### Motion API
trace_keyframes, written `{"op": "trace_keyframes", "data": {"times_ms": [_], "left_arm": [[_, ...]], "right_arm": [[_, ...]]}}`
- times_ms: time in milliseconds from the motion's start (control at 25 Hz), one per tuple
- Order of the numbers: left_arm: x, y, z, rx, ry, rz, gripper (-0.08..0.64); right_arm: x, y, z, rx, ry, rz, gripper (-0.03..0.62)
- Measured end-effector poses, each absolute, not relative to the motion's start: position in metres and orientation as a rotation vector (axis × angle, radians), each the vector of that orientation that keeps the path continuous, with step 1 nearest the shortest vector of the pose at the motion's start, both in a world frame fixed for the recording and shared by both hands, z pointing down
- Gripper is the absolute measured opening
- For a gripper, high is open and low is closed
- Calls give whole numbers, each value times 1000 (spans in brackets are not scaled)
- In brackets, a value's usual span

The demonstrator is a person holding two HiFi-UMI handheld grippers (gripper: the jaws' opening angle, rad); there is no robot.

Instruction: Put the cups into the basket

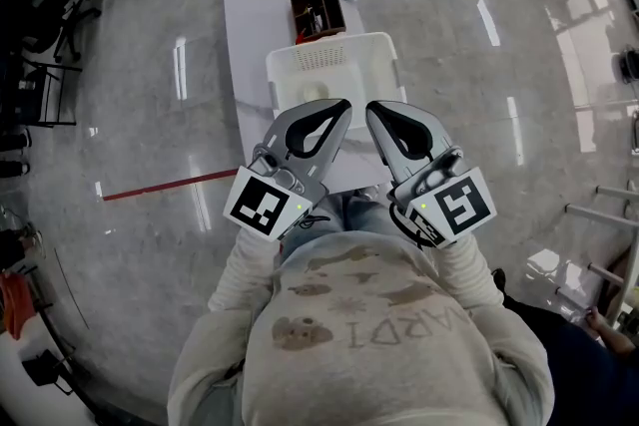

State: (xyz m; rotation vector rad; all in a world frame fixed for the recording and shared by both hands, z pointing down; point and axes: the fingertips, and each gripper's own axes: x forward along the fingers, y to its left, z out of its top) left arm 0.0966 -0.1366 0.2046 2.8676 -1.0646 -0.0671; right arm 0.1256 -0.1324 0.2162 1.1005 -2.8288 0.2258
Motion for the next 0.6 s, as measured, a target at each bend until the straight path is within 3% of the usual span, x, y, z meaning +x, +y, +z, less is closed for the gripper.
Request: {"op": "trace_keyframes", "data": {"times_ms": [600], "left_arm": [[84, -132, 192, 2898, -1082, -90, 0]], "right_arm": [[107, -129, 202, 1081, -2858, 205, 26]]}}
